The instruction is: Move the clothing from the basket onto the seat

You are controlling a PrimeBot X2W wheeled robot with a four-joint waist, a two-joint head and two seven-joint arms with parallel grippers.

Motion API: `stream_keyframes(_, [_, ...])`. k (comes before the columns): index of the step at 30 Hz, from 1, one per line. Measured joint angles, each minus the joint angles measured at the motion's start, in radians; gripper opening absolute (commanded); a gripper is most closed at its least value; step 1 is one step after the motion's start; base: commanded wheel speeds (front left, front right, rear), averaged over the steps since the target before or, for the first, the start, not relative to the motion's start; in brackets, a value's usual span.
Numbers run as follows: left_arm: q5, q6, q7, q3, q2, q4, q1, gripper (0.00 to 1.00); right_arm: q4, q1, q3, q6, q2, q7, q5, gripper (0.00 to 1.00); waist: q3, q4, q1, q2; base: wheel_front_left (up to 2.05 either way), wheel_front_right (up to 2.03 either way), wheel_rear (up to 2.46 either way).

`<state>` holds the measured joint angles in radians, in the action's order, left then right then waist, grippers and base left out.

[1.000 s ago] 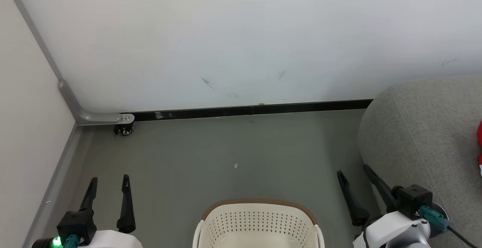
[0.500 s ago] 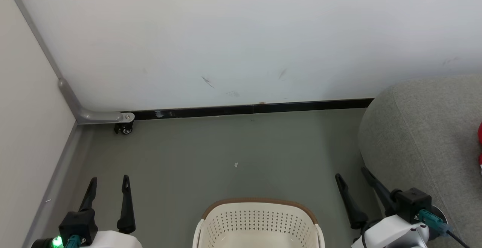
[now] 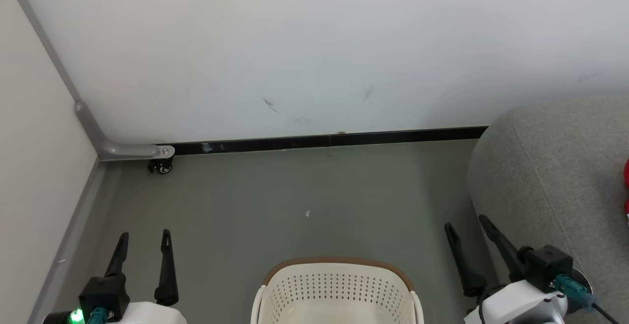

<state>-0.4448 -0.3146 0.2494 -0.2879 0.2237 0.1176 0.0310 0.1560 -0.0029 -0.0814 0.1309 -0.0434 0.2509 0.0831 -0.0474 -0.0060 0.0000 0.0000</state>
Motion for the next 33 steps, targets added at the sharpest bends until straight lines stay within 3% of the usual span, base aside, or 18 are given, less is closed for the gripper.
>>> stream_keyframes(18, [0.000, 0.000, 0.000, 0.000, -0.006, 0.008, 0.000, 1.00, -0.017, 0.000, 0.005, 0.000, 0.000, 0.000, 0.014, 1.00, 0.004, -0.003, 0.0000, 0.0000, 0.00, 0.00, 0.00])
stream_keyframes(19, [0.000, 0.000, 0.000, 0.000, -0.007, 0.009, 0.000, 0.00, -0.017, 0.000, 0.005, 0.000, 0.000, 0.000, 0.014, 0.00, 0.004, -0.003, 0.0000, 0.0000, 0.00, 0.00, 0.00])
stream_keyframes(25, [-0.003, 0.001, -0.002, -0.021, -0.049, 0.063, -0.035, 0.00, 0.042, 0.043, -0.001, 0.000, 0.013, -0.004, 0.014, 0.00, 0.004, -0.003, 0.0000, 0.0000, 0.00, 0.00, 0.00])
stream_keyframes(33, [-0.080, 0.024, -0.024, -0.001, -0.060, 0.061, -0.042, 0.00, 0.022, 0.061, -0.016, 0.000, 0.014, -0.004, 0.090, 0.00, 0.008, -0.003, 0.0000, 0.0000, 0.00, 0.00, 0.00])
